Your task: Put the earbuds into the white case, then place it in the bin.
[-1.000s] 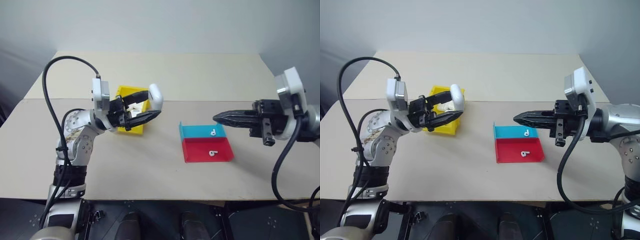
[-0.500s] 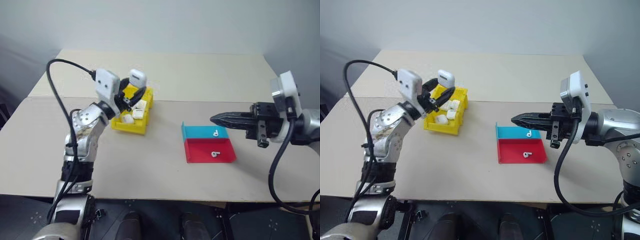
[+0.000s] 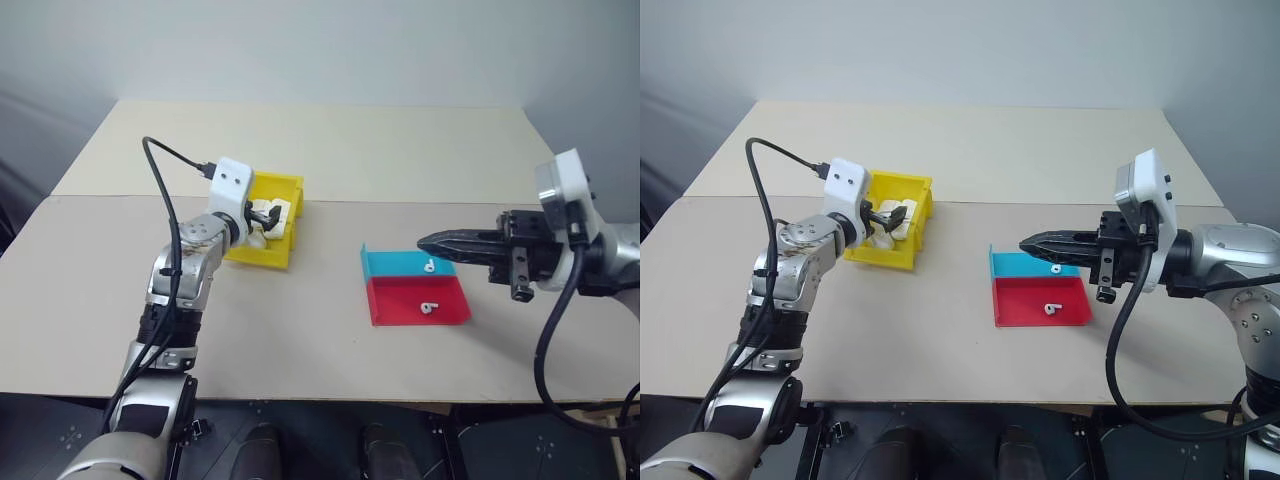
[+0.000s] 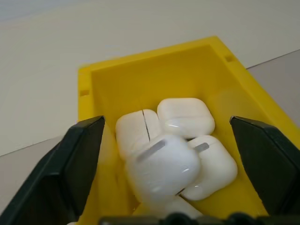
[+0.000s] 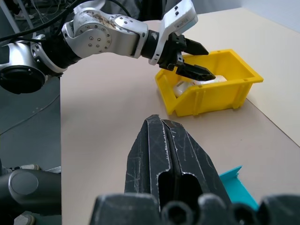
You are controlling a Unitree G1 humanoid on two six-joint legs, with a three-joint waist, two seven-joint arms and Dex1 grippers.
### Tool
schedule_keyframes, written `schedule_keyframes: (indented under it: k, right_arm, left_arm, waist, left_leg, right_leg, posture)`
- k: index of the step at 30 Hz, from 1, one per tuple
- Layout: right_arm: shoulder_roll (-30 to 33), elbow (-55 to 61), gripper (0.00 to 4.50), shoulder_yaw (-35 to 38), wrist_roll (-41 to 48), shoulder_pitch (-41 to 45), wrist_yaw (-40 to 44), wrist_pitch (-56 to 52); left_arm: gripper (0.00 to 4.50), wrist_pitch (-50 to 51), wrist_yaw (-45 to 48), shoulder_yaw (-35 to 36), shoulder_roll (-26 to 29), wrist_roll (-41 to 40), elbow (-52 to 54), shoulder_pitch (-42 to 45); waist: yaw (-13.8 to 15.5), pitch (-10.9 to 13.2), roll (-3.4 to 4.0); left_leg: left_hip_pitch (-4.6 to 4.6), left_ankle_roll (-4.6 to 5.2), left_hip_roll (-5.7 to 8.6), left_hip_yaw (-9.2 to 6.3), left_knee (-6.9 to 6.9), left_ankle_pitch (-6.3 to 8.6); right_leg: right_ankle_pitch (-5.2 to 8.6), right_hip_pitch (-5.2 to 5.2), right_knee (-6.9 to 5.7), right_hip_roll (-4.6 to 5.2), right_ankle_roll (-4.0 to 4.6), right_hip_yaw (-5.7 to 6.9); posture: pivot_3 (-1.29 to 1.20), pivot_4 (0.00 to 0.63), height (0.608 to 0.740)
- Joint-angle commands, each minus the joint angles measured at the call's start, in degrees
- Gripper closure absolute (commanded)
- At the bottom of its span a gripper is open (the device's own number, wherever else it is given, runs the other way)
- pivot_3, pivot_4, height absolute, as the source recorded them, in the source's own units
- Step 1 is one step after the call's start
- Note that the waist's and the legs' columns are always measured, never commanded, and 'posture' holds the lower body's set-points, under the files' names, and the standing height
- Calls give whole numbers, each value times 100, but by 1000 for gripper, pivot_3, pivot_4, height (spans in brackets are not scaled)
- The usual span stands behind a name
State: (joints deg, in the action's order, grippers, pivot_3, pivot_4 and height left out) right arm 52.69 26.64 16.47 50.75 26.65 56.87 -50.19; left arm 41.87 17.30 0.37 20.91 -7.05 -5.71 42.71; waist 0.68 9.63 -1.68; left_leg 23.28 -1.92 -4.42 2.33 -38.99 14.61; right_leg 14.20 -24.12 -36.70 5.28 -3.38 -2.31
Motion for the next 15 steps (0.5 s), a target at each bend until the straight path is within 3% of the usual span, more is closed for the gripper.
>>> schedule_keyframes:
  k: [1,11,15]
  right_arm:
    - [128,75,4500,97,-36,-8,-140,97]
    - [38,-82,4500,8,-97,141,-352,155]
    - [32,-119,4500,103,-286,-45,-223,522]
  left_arm:
    - [40,-129,96,170,113,-83,592,24]
    - [40,-1300,1248,1003,476,-1072,1696,-594]
    - [40,-1264,2511,1504,1148,-2080,2194,-1172]
  waist:
    - [0,0,0]
    - [-13,0,0]
    - [-21,0,1]
  left_leg:
    - [0,0,0,0,0,0]
    - [-3,0,-1,2,0,0]
    - [-2,0,-2,3,1,0]
  right_leg:
    - [0,0,0,0,0,0]
    - [0,0,1,0,0,-2]
    - [0,-3,0,0,0,-3]
  posture:
    - [0,150,740]
    - [0,150,740]
    - [0,150,740]
